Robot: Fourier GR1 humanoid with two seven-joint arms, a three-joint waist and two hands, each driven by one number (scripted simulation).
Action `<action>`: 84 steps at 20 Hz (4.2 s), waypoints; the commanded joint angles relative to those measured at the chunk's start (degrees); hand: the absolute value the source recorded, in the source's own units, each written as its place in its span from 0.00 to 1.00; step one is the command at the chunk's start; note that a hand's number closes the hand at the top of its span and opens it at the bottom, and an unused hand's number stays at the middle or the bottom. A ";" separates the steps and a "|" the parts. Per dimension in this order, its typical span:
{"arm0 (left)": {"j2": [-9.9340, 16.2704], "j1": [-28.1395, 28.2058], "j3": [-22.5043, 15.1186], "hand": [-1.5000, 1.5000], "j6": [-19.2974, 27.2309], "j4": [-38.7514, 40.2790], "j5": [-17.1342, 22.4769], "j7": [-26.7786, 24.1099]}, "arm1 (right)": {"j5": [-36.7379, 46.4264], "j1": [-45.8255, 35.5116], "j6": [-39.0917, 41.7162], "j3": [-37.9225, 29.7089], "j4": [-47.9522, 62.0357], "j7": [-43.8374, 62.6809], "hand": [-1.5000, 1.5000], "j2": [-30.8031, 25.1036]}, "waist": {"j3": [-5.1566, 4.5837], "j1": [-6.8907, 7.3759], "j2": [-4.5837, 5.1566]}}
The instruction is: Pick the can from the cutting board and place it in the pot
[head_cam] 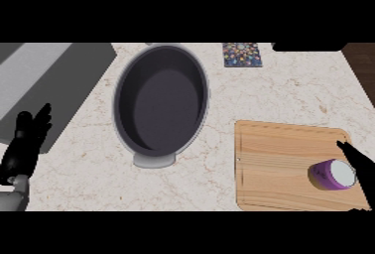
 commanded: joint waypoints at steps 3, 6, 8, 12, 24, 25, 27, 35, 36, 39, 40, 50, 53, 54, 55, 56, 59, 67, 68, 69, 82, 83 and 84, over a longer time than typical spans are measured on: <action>-2.36 -2.34 1.79 0.50 -1.11 2.35 -2.58 0.37 | 6.16 -2.10 -2.15 -0.14 8.66 -7.92 0.00 3.81 | -0.01 -0.02 0.03; -4.41 -0.80 0.58 0.50 -0.40 -2.41 -3.94 3.73 | 8.27 -1.33 -1.76 -0.95 10.07 -7.54 0.00 4.41 | 0.00 -0.02 -0.01; -3.08 0.97 2.66 0.50 -2.08 -1.88 -4.06 0.11 | 5.20 -5.53 5.80 -3.24 7.37 -1.91 0.00 3.74 | -0.03 0.11 -0.01; -3.67 -1.99 3.57 0.50 -3.73 1.61 -5.20 0.33 | 11.06 -6.10 0.43 -0.21 15.63 -5.12 0.00 8.96 | -0.01 0.11 0.04; -6.76 -1.26 5.78 0.50 -5.39 -3.36 -8.51 3.82 | 10.16 -10.97 2.73 -7.96 24.80 -12.65 0.00 11.01 | 0.00 0.18 0.01; -8.56 -6.46 6.08 0.50 -3.92 5.95 -9.64 -0.47 | 10.09 -9.15 3.52 -7.69 22.56 -12.17 0.00 11.36 | -0.02 -0.16 0.05; -8.05 1.09 7.43 0.50 -6.80 -0.06 -7.65 -1.82 | 13.09 -6.27 0.64 -6.53 23.24 -14.92 0.00 12.26 | -0.01 0.07 -0.01; -6.99 2.38 9.26 0.50 -9.26 -5.22 -8.47 2.25 | 13.53 -7.69 1.38 -7.60 24.44 -17.30 1.00 14.19 | -0.01 0.18 -0.06; -8.73 -1.05 9.45 0.50 -6.87 3.45 -10.00 -3.37 | 15.96 -7.83 -3.31 -8.14 28.72 -23.65 1.00 11.93 | -0.01 -0.02 0.03; -7.81 -0.10 10.20 0.50 -8.78 -1.41 -8.99 0.44 | 17.44 -8.50 -1.82 -8.68 26.29 -23.73 1.00 9.91 | -0.02 0.05 -0.02; -8.20 -0.51 10.71 0.50 -8.86 1.63 -8.92 -2.52 | 19.04 -9.59 -3.28 -8.15 27.08 -23.31 1.00 10.70 | -0.02 0.04 0.01; -10.03 -0.48 10.78 0.50 -8.39 2.73 -10.47 -3.20 | 27.07 -4.58 -9.22 -5.89 15.52 -20.44 1.00 13.12 | -0.05 -0.31 -0.01; -9.76 -1.55 9.70 0.50 -9.30 -0.95 -10.53 1.18 | 26.38 -14.86 -5.05 -6.09 20.23 -24.50 1.00 9.08 | -0.02 0.38 0.04; -10.32 -1.60 9.21 0.50 -7.69 -1.01 -11.89 1.61 | 26.52 -15.63 -7.14 -4.68 24.18 -29.81 1.00 8.01 | 0.02 0.71 0.14; -9.60 -2.09 9.90 0.50 -8.98 0.14 -10.76 -0.18 | 27.39 -17.60 -7.14 -1.81 25.50 -30.56 1.00 9.47 | 0.01 1.04 0.24; -10.39 -3.14 8.91 0.50 -8.11 0.55 -11.79 0.34 | 25.58 -21.06 -6.48 -2.68 29.19 -35.22 1.00 7.21 | 0.05 1.60 0.47; -9.81 -2.95 9.24 0.50 -8.23 -0.64 -12.11 1.97 | 25.20 -27.92 -6.00 -3.22 31.10 -38.69 1.00 6.22 | 0.02 1.08 0.18; -10.16 -0.67 9.36 0.50 -9.41 -0.57 -11.30 0.21 | 14.91 -32.25 -12.31 -9.13 18.30 -42.89 1.00 12.07 | -0.01 0.03 -0.21; -10.13 -2.17 10.47 0.50 -8.40 0.43 -11.14 0.44 | 11.73 -33.01 -10.65 -10.13 15.94 -43.57 1.00 12.33 | -0.03 -0.40 -0.24; -9.24 -1.99 10.83 0.50 -9.61 0.21 -10.49 1.22 | 9.58 -35.40 -9.75 -10.49 14.35 -42.94 1.00 13.49 | -0.03 -0.14 -0.31; -11.98 0.41 9.01 0.50 -8.66 -1.73 -12.67 0.23 | 4.98 -56.12 5.93 -6.14 6.10 -21.49 1.00 16.82 | -0.07 0.36 -0.08; -9.38 -2.01 10.82 0.50 -10.08 -2.73 -11.54 2.21 | 5.89 -58.57 5.58 -4.06 8.06 -19.66 1.00 18.84 | -0.07 0.54 -0.07; -11.07 -0.38 10.50 0.50 -9.80 0.34 -11.17 -0.76 | 5.78 -62.24 6.14 -3.87 11.11 -17.14 1.00 20.21 | -0.11 0.71 0.00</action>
